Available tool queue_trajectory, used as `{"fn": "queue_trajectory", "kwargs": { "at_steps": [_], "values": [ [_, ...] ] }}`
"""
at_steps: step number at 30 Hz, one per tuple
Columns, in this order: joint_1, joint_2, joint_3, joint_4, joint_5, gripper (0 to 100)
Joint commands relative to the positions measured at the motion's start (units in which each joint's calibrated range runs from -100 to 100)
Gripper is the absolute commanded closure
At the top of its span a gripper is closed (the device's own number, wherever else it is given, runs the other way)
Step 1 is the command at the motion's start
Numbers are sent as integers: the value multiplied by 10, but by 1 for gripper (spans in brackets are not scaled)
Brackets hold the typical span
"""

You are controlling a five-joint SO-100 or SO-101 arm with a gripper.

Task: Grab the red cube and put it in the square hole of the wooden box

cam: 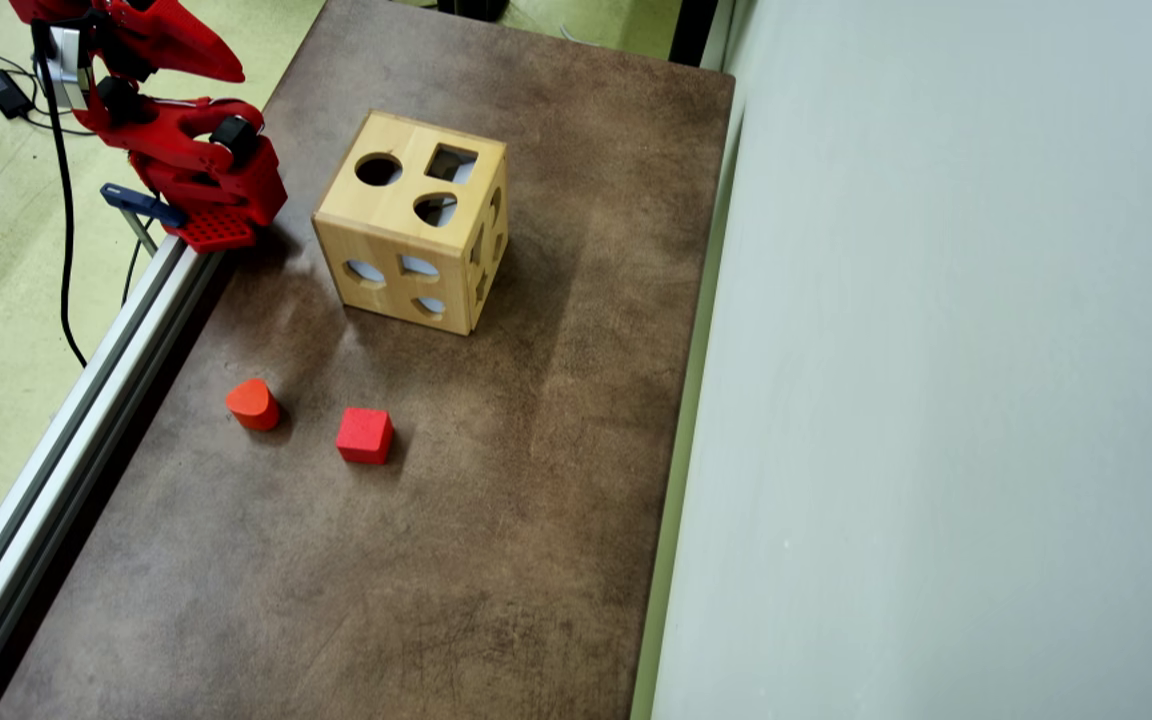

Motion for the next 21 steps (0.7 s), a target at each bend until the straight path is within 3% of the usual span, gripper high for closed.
{"fn": "queue_trajectory", "kwargs": {
  "at_steps": [1,21],
  "values": [
    [5,1,-11,-2,5,97],
    [9,57,-12,-5,0,97]
  ]
}}
